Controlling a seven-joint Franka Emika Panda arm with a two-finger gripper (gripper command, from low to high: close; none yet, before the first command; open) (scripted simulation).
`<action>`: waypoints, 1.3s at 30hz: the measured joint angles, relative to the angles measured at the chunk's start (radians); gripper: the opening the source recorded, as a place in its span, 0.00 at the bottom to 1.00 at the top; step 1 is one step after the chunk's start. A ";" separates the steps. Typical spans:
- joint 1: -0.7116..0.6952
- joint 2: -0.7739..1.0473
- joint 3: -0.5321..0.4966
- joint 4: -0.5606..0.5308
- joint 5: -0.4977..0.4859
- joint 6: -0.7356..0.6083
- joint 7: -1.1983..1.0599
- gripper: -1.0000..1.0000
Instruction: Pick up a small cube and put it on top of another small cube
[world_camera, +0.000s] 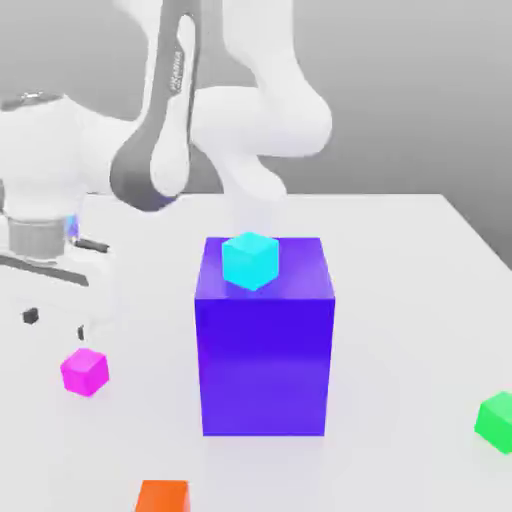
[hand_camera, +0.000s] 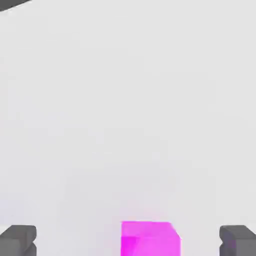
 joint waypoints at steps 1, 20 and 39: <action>-0.020 0.038 0.026 0.001 0.049 0.026 -0.039 0.50; -0.108 0.047 0.104 -0.004 0.030 0.034 -0.029 0.00; 0.551 0.068 0.527 0.341 -0.067 -0.231 0.417 0.00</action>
